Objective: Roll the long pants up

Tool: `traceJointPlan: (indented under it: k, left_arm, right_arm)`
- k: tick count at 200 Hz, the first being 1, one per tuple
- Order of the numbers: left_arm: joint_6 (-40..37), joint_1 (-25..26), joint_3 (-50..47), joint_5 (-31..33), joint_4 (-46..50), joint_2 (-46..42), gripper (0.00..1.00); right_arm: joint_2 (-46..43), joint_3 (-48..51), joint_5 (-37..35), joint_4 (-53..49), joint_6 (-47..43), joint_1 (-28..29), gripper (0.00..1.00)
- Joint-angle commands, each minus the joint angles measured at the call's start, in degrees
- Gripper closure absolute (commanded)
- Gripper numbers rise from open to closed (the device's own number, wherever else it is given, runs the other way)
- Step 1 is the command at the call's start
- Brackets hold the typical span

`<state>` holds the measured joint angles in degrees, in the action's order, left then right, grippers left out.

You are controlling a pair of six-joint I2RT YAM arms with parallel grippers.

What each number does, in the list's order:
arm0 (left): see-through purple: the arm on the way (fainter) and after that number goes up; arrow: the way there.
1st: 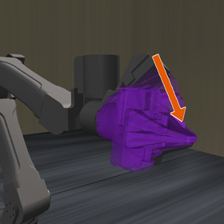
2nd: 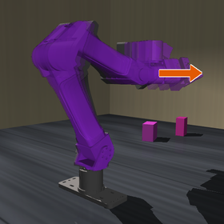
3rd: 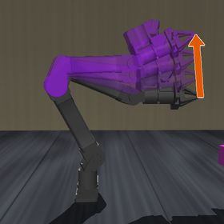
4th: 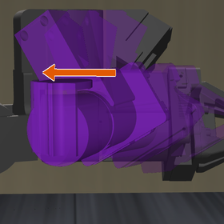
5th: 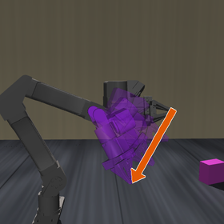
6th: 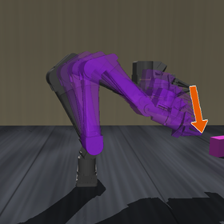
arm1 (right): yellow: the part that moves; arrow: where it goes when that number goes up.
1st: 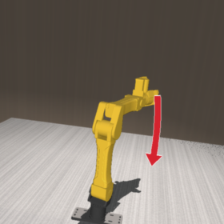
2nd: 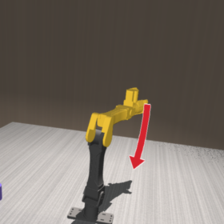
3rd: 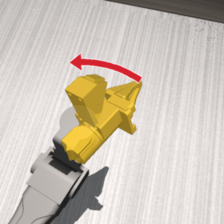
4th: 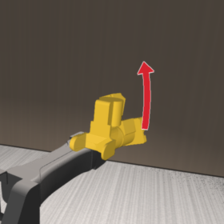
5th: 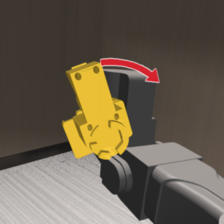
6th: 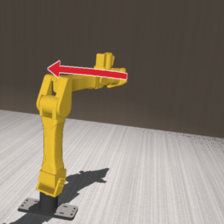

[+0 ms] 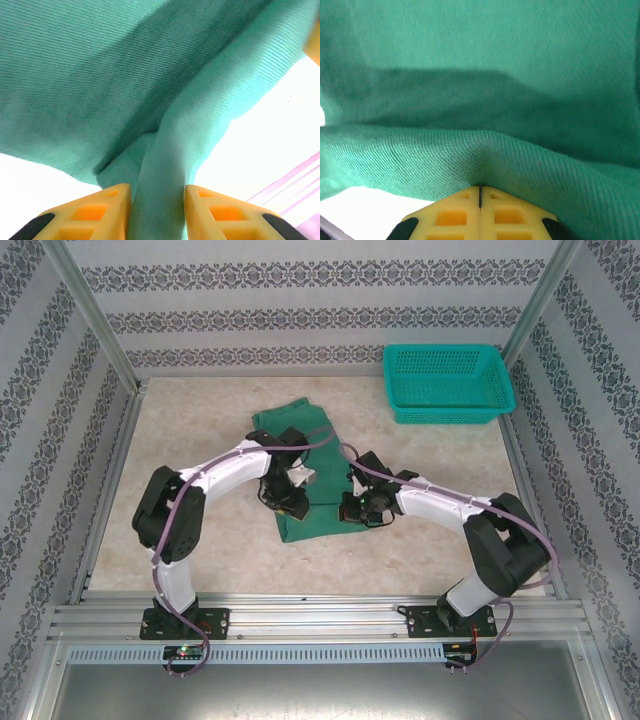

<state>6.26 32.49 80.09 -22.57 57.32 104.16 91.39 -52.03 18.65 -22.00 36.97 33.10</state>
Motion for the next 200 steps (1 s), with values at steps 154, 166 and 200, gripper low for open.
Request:
traceJointPlan:
  k: [154, 166, 200]
  left_arm:
    - [-4.2, 12.3, -11.7, 11.0, -11.4, -9.5, 0.54]
    - [-4.8, 13.3, -11.4, 14.4, -11.8, -7.8, 0.54]
    - [-6.3, 16.6, -8.7, 20.7, -12.3, -1.8, 0.55]
  right_arm:
    - [11.2, -7.5, 2.6, 6.8, -0.3, -4.4, 0.94]
    - [10.3, -6.4, 3.1, 7.2, -0.2, -4.9, 0.84]
    - [7.5, -3.6, 3.0, 7.7, -0.1, -6.2, 0.66]
